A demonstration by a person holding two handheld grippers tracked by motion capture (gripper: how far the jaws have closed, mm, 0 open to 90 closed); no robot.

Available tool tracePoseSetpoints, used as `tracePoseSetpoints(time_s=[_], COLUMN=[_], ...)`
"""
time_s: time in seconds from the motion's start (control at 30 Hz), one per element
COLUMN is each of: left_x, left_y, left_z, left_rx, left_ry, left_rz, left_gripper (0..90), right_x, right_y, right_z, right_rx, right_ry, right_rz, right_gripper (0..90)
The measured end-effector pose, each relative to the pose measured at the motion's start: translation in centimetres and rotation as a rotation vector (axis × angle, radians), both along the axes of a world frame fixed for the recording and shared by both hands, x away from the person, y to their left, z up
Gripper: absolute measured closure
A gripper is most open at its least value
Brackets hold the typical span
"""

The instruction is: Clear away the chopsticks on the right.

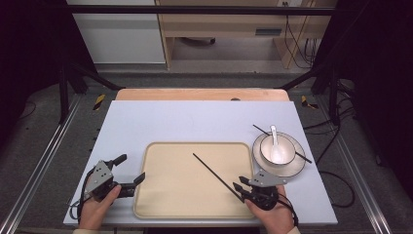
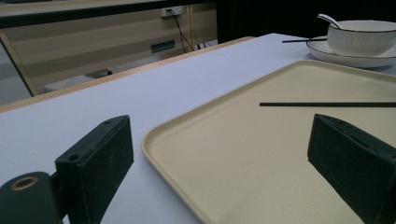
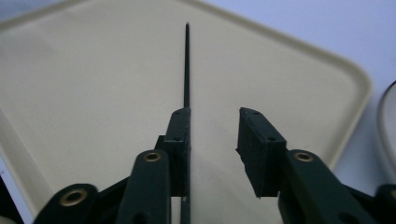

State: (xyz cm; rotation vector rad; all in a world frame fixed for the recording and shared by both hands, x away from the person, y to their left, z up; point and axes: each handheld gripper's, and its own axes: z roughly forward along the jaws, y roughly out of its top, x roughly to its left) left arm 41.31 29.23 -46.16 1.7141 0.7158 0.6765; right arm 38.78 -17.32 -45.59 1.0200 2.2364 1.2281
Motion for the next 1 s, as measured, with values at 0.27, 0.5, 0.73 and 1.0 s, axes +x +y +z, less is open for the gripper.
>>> tracePoseSetpoints(time_s=[0.27, 0.5, 0.73, 1.0], left_x=[0.0, 0.0, 0.1, 0.1], left_y=[0.0, -0.2, -0.1, -0.2], left_z=[-0.1, -0.1, -0.2, -0.2], left_rx=[0.011, 0.008, 0.004, 0.006], left_ry=[-0.002, 0.001, 0.006, 0.007], left_rz=[0.006, 0.002, 0.004, 0.004], left_gripper=[6.8, 6.5, 6.5, 6.5], right_x=[0.0, 1.6, 4.2, 7.4], right_y=[-5.2, -12.4, -18.7, -22.0], right_z=[7.4, 13.0, 13.7, 9.2], right_rx=[-0.067, -0.123, -0.164, -0.236], right_ry=[-0.174, -0.266, -0.201, 0.001], right_rz=[-0.06, -0.19, -0.252, -0.243], right_gripper=[43.8, 21.8, 27.2, 44.8])
